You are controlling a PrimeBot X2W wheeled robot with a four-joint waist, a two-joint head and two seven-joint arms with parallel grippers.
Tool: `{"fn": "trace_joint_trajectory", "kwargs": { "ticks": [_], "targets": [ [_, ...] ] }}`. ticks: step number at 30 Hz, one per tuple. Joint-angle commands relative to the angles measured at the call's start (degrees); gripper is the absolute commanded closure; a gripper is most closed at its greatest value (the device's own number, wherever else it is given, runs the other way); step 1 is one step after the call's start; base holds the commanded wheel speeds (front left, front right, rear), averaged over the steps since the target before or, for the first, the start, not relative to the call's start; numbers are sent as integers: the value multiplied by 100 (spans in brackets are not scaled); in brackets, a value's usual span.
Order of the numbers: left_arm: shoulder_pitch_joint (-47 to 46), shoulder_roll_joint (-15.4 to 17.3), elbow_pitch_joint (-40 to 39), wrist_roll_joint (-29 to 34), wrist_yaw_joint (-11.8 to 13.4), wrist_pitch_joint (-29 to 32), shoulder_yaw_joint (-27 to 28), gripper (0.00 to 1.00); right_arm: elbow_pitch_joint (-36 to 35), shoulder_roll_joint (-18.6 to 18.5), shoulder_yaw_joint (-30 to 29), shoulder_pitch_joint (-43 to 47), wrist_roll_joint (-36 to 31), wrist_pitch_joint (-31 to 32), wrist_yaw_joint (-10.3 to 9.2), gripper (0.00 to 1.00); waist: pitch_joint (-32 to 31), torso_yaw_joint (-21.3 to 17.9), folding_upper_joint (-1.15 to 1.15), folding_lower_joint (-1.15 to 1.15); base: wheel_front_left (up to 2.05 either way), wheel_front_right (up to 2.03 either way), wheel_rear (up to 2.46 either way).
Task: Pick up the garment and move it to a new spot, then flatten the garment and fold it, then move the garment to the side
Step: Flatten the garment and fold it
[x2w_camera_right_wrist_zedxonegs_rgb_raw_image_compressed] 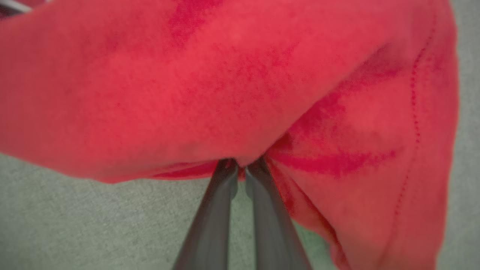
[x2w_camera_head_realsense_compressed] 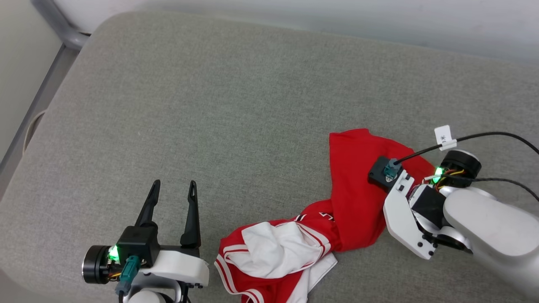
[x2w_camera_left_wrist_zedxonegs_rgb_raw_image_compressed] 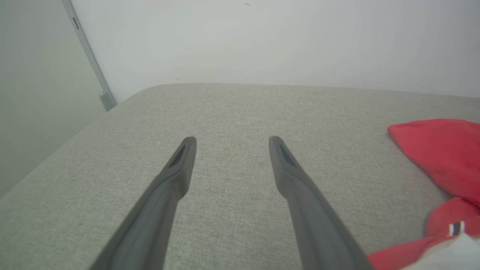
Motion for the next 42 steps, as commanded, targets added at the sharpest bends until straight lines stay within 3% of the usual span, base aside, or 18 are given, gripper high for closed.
{"fn": "trace_joint_trajectory", "kwargs": {
  "ticks": [1, 2, 7, 11, 17, 24, 32, 37, 42],
  "targets": [
    [52, -4, 13, 32, 8, -15, 29, 0, 96, 69, 46, 106, 102, -274, -7, 100, -124, -77, 0, 0, 0, 0, 0],
    [52, -4, 13, 32, 8, -15, 29, 0, 96, 69, 46, 106, 102, -274, -7, 100, -124, -77, 0, 0, 0, 0, 0],
    [271, -4, 37, 128, -46, -15, 120, 0, 80, -55, -299, 36, 253, -1409, -8, 100, -535, -281, 0, 0, 0, 0, 0],
    [397, -4, 28, 169, -53, -15, 167, 0, -92, -209, -577, 170, 294, -1769, -8, 100, -710, -378, 0, 0, 0, 0, 0],
    [597, -4, -32, 214, -67, -15, 258, 0, -623, -622, -1486, 588, 185, -2151, -8, 100, -921, -548, 0, 0, 0, 0, 0],
    [706, -4, -67, 245, -88, -15, 312, 0, -1450, -1086, -3002, 1402, -208, -2023, -8, 100, -1000, -667, 0, 0, 0, 0, 0],
    [631, -5, -104, 228, -109, -15, 259, 0, -2548, -927, -4693, 2287, -887, -1301, -7, 100, -916, -643, 0, 0, 0, 0, 0],
    [489, -5, -106, 159, -101, -15, 185, 0, -2943, -661, -4927, 2294, -1154, -878, -7, 100, -715, -502, 0, 0, 0, 0, 0],
    [291, -5, -118, 99, -83, -15, 91, 0, -2797, -436, -4480, 1691, -1278, -613, -8, 100, -443, -290, 0, 0, 0, 0, 0]
  ]
}}
